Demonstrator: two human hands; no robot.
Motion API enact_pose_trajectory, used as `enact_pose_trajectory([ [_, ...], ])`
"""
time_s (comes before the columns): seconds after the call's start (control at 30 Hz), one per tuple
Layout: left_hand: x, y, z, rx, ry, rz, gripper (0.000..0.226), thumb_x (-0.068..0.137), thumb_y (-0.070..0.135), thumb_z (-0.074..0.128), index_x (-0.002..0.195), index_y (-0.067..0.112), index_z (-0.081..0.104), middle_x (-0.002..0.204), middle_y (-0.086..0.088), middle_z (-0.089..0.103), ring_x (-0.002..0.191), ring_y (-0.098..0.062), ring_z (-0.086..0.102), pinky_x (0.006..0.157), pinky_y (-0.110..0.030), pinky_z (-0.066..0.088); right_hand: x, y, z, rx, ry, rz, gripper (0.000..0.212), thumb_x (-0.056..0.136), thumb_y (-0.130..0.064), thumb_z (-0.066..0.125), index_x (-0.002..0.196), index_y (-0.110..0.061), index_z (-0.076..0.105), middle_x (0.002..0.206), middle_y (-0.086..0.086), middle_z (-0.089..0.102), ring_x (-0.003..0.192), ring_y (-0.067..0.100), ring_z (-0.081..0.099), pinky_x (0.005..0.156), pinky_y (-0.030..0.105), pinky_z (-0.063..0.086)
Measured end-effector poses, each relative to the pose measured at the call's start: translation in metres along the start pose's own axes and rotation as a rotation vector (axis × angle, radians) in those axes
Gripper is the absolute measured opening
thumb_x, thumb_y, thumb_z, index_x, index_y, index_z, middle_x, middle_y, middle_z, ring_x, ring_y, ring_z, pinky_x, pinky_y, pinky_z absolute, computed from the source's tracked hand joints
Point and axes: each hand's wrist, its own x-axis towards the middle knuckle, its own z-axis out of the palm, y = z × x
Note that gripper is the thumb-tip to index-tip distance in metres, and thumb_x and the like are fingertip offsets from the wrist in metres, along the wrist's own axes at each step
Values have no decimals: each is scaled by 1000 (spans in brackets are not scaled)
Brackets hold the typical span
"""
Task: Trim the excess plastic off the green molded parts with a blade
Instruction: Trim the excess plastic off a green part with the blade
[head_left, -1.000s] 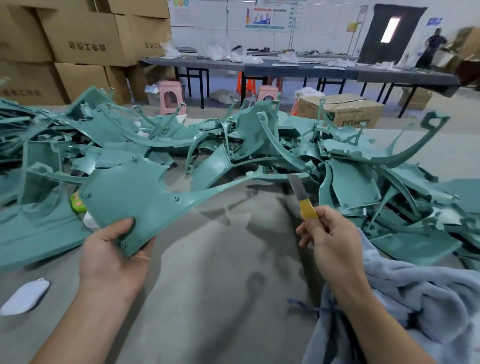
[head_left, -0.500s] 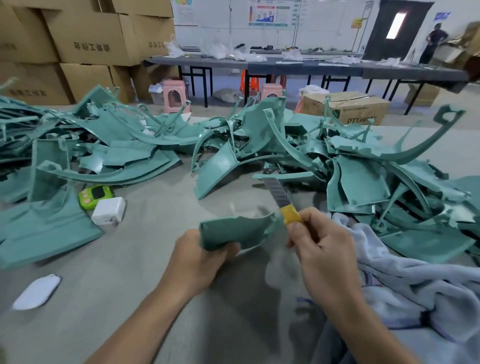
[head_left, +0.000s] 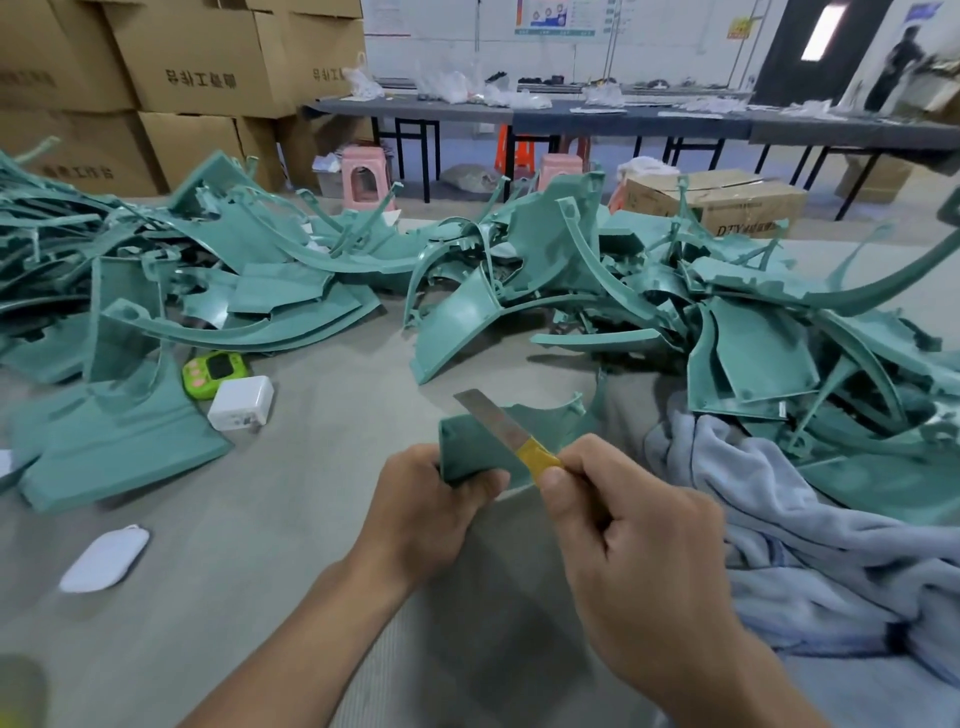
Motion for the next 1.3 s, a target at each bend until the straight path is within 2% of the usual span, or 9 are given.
enact_pose_trajectory([
  [0.13,1,0,0,10,19,-2,16,83,27,82,96,19,79,84,12,77,79,-5,71,74,-38,57,6,8,-5,-95,83,71,31,96,-34,47,69,-18,50,47,-1,42,59,20,47,54,25,33],
  [0.33,0,0,1,-14,-1,-1,18,83,34,80,84,17,77,77,6,76,74,-14,71,69,-45,57,0,1,7,-50,25,-19,26,98,-32,51,74,-22,53,50,-8,32,53,11,34,50,19,25],
  [0.47,-1,3,6,-87,54,-53,8,76,33,82,77,29,75,77,17,75,72,-6,72,69,-42,61,4,10,7,-62,35,90,24,98,-27,53,74,-24,49,45,-2,38,58,18,45,53,17,32],
  [0.57,-6,6,6,-75,58,10,12,75,39,79,80,47,71,78,26,73,70,1,69,63,-29,59,1,13,11,-54,13,113,25,97,-28,53,73,-23,48,46,-1,39,60,22,47,54,27,31],
  [0.67,-13,10,2,-79,90,195,19,85,51,66,99,38,69,82,16,74,73,-11,71,60,-28,57,2,17,11,-25,6,143,28,98,-31,52,71,-22,48,50,-1,42,61,20,47,56,22,33],
  [0.73,-15,15,2,-239,143,177,20,88,47,61,101,34,70,83,9,76,73,-16,73,60,-32,60,4,21,9,23,18,170,30,98,-35,51,71,-22,48,59,1,50,59,18,48,55,22,35],
  [0.9,-15,22,5,-313,201,75,11,75,22,58,78,23,68,63,-2,68,50,-23,66,42,-30,52,4,20,9,74,47,147,29,99,-37,50,73,-27,51,61,-1,55,55,19,51,52,26,39],
  [1.1,-17,21,4,-299,147,129,30,92,46,59,77,21,66,58,-5,67,45,-23,65,38,-32,50,7,23,10,54,16,172,27,101,-25,57,75,-26,57,57,-3,52,60,17,52,53,21,36],
  [1.3,-19,24,6,-273,142,126,25,93,38,59,75,22,66,59,-3,67,44,-23,64,37,-32,49,8,15,11,51,-22,81,24,99,-29,55,75,-25,55,56,-4,45,55,14,46,50,18,31],
])
